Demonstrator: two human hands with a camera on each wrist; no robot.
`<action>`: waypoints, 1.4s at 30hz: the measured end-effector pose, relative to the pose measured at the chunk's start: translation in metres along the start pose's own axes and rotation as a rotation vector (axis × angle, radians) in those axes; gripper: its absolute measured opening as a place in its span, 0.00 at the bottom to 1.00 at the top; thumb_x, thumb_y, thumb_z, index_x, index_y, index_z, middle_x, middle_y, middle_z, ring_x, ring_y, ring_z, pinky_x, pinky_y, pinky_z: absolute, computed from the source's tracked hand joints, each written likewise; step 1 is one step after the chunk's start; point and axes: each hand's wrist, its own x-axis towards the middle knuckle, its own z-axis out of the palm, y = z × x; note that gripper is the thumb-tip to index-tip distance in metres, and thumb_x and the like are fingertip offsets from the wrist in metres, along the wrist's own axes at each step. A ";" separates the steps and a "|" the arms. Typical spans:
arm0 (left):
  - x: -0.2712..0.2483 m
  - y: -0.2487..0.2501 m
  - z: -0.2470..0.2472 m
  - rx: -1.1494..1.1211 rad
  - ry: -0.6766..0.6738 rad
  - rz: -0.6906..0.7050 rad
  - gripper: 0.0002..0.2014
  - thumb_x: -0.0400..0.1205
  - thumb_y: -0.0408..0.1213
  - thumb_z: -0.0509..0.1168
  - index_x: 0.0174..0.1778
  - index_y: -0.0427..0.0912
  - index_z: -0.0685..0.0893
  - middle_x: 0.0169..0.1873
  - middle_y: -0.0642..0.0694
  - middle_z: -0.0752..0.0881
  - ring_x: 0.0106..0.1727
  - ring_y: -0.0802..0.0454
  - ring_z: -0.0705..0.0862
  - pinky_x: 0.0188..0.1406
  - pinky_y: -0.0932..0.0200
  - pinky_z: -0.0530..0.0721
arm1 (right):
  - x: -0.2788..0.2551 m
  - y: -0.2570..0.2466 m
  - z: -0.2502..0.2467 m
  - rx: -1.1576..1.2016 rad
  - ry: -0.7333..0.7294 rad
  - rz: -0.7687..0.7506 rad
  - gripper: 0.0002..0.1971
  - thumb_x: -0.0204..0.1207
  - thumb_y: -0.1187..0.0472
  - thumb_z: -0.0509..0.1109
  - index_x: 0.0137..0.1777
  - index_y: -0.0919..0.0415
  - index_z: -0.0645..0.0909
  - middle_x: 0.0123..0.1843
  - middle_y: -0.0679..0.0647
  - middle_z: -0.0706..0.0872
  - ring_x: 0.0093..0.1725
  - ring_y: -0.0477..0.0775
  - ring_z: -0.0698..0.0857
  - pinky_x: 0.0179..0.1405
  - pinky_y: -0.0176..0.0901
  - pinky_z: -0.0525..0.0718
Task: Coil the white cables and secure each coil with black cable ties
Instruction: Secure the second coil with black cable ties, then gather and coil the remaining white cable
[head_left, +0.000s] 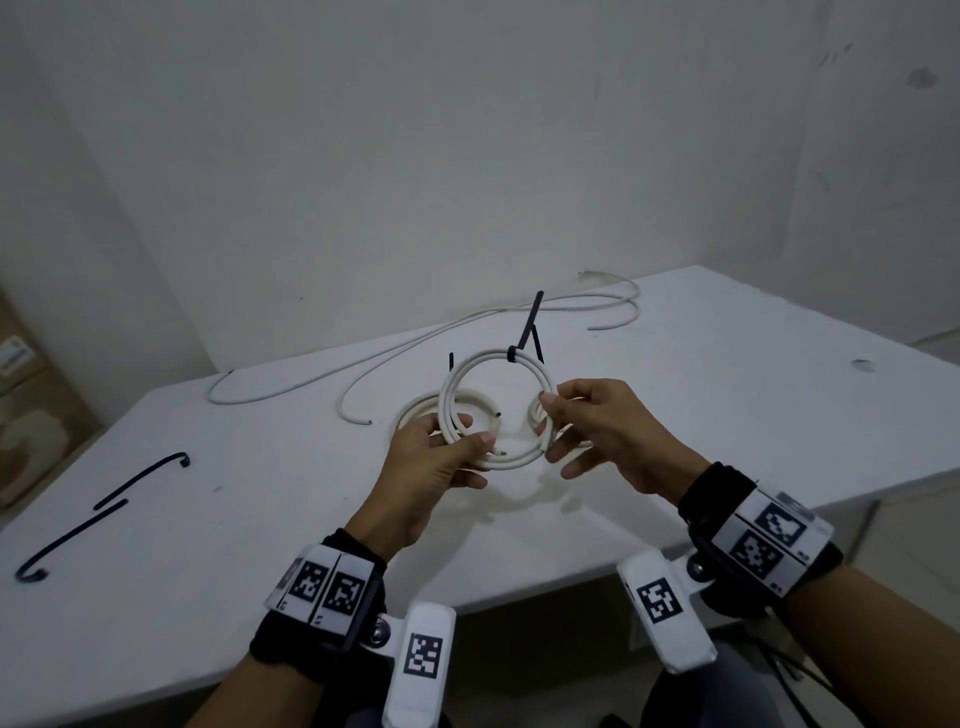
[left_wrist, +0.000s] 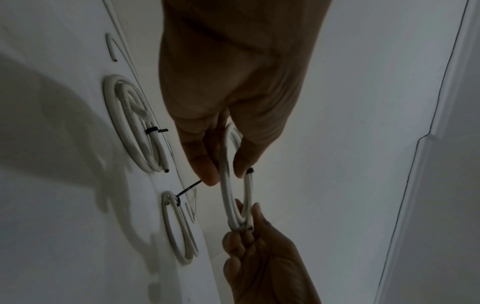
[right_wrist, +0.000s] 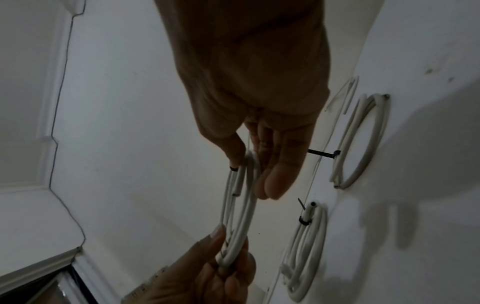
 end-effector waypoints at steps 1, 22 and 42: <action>0.000 -0.001 -0.002 0.009 -0.004 -0.017 0.13 0.76 0.26 0.72 0.55 0.29 0.81 0.40 0.33 0.88 0.35 0.47 0.87 0.30 0.59 0.86 | 0.000 0.002 -0.002 -0.003 0.014 0.012 0.15 0.80 0.59 0.68 0.56 0.74 0.80 0.35 0.57 0.86 0.29 0.55 0.86 0.23 0.44 0.86; 0.077 0.001 0.053 0.467 -0.051 -0.033 0.12 0.76 0.32 0.75 0.41 0.24 0.85 0.25 0.38 0.83 0.23 0.50 0.82 0.22 0.60 0.80 | 0.046 -0.007 -0.070 -0.358 0.165 0.180 0.10 0.75 0.71 0.68 0.48 0.81 0.80 0.36 0.68 0.83 0.28 0.62 0.85 0.20 0.42 0.84; 0.099 0.022 0.046 0.743 0.063 -0.017 0.14 0.77 0.41 0.74 0.33 0.42 0.76 0.36 0.39 0.82 0.33 0.46 0.82 0.31 0.53 0.84 | 0.085 -0.031 -0.069 -0.982 0.185 0.090 0.15 0.78 0.53 0.69 0.50 0.68 0.84 0.40 0.61 0.88 0.38 0.61 0.89 0.27 0.44 0.85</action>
